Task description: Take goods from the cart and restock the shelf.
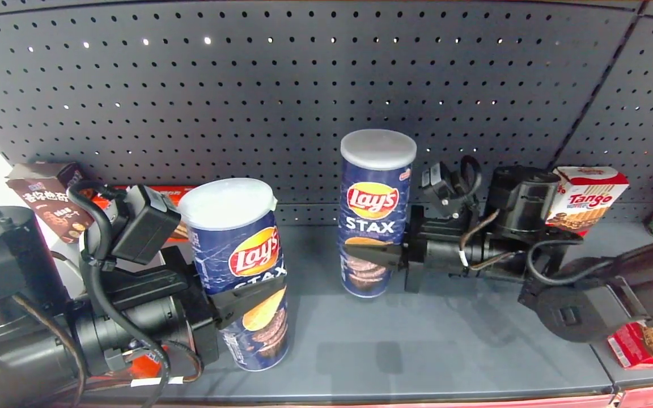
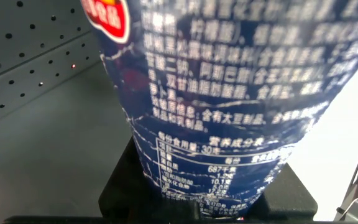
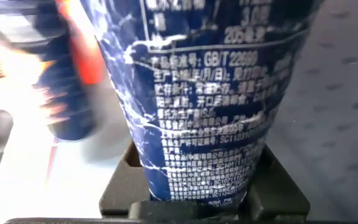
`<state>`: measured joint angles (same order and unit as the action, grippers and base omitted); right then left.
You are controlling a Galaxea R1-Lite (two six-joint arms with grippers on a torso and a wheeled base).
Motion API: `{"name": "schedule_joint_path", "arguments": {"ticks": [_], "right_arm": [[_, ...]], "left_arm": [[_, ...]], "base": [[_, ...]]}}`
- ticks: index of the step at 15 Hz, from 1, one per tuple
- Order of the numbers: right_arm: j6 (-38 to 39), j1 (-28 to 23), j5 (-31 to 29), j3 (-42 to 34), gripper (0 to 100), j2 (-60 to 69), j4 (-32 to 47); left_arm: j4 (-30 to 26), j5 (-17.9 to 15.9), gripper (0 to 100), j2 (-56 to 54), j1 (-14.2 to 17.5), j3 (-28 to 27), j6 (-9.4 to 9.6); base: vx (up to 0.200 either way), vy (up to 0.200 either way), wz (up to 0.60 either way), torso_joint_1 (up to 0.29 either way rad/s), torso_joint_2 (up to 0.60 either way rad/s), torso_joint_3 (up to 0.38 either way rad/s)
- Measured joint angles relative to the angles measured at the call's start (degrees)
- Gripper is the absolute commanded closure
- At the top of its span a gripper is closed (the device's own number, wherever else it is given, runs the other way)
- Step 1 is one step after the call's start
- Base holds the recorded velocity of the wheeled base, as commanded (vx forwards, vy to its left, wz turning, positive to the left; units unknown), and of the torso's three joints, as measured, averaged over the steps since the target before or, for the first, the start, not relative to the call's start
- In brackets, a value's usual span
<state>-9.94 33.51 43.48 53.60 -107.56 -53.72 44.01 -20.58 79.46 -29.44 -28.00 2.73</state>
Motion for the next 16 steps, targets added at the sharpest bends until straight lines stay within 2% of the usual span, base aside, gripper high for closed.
{"name": "schedule_joint_path", "arguments": {"ticks": [3, 5, 9, 16], "right_arm": [[-0.1, 2.84, 0.15, -13.58, 100, 4.74, -8.13], [-0.21, 4.17, 0.28, -19.37, 100, 5.35, -14.02], [-0.13, 4.17, 2.39, -21.75, 100, 1.55, -22.7], [-0.38, 1.74, 3.51, -21.99, 100, -2.34, -23.16]], "left_arm": [[0.0, 0.0, 100, 0.0, -0.02, 0.26, -0.09], [0.02, 0.0, 100, 0.04, -0.02, 0.26, -0.13], [-0.05, 0.06, 100, 0.12, 0.01, -0.35, -0.27], [0.02, 0.11, 100, 0.34, -0.02, -0.33, -0.28]], "base": [[0.0, 0.0, 0.0, 0.0, 0.0, 0.0], [0.0, 0.0, 0.0, 0.0, 0.0, 0.0], [0.0, 0.0, 0.0, 0.0, 0.0, 0.0], [0.0, 0.0, 0.0, 0.0, 0.0, 0.0]]}}
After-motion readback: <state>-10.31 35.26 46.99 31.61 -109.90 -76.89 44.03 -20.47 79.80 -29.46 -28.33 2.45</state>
